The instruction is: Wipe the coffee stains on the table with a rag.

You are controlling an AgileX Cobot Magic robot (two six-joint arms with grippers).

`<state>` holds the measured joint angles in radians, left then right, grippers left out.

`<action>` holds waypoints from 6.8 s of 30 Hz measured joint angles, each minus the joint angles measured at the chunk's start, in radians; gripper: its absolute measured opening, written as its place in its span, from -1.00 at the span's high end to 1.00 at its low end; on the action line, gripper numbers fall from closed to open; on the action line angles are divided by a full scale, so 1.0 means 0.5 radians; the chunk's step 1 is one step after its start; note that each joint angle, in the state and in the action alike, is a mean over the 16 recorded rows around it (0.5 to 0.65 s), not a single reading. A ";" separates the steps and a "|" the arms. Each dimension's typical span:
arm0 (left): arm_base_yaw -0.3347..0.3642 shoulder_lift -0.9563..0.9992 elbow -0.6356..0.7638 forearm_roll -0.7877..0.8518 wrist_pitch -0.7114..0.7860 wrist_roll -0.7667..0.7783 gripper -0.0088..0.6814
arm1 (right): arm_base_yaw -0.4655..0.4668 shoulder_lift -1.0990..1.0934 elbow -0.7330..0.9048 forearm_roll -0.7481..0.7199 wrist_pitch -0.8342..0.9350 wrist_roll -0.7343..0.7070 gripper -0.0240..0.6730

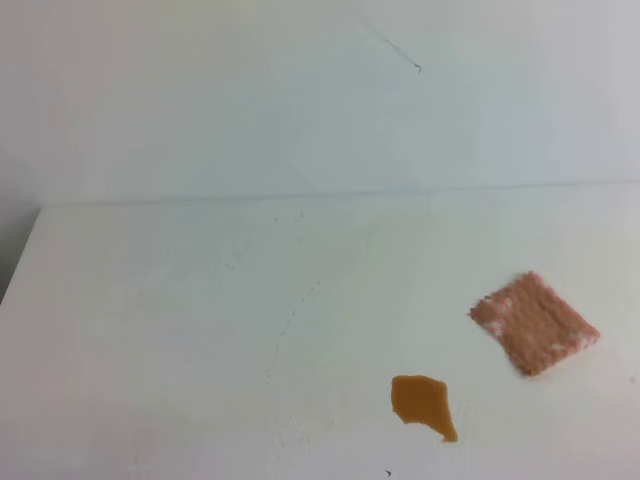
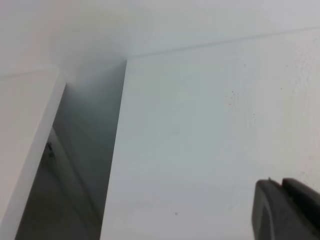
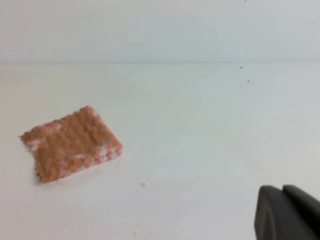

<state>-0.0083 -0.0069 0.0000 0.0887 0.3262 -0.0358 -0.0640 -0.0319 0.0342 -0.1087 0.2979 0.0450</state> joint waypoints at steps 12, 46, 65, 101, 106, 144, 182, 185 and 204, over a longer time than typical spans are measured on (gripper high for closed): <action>0.000 -0.003 0.000 0.000 0.000 -0.002 0.98 | 0.000 0.000 0.000 0.000 0.000 0.000 0.94; 0.000 0.010 0.000 0.000 0.000 -0.002 0.98 | 0.000 0.000 0.000 0.000 0.000 0.000 0.94; 0.000 0.014 0.000 0.000 0.000 -0.002 0.98 | 0.000 0.000 0.000 0.000 -0.004 0.000 0.94; 0.000 0.014 0.000 0.000 0.000 -0.002 0.98 | 0.000 0.003 0.000 0.000 -0.004 0.000 0.94; 0.000 0.014 0.000 0.000 0.000 -0.002 0.98 | 0.000 0.003 0.000 0.000 -0.003 0.000 0.94; 0.000 0.014 0.000 0.000 0.000 -0.001 0.98 | 0.000 0.003 0.000 0.001 -0.026 0.000 0.94; 0.000 0.014 0.000 0.000 0.000 -0.004 0.98 | 0.000 0.003 0.000 0.001 -0.042 0.000 0.94; 0.000 0.014 0.000 0.000 0.000 -0.004 0.98 | 0.000 0.003 0.000 0.000 -0.037 0.000 0.94; 0.000 0.014 0.000 0.000 0.000 0.002 0.98 | 0.037 0.003 0.000 0.000 -0.029 0.000 0.94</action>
<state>-0.0084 0.0000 0.0000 0.0887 0.3262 -0.0350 -0.0453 -0.0301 0.0342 -0.1090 0.2833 0.0450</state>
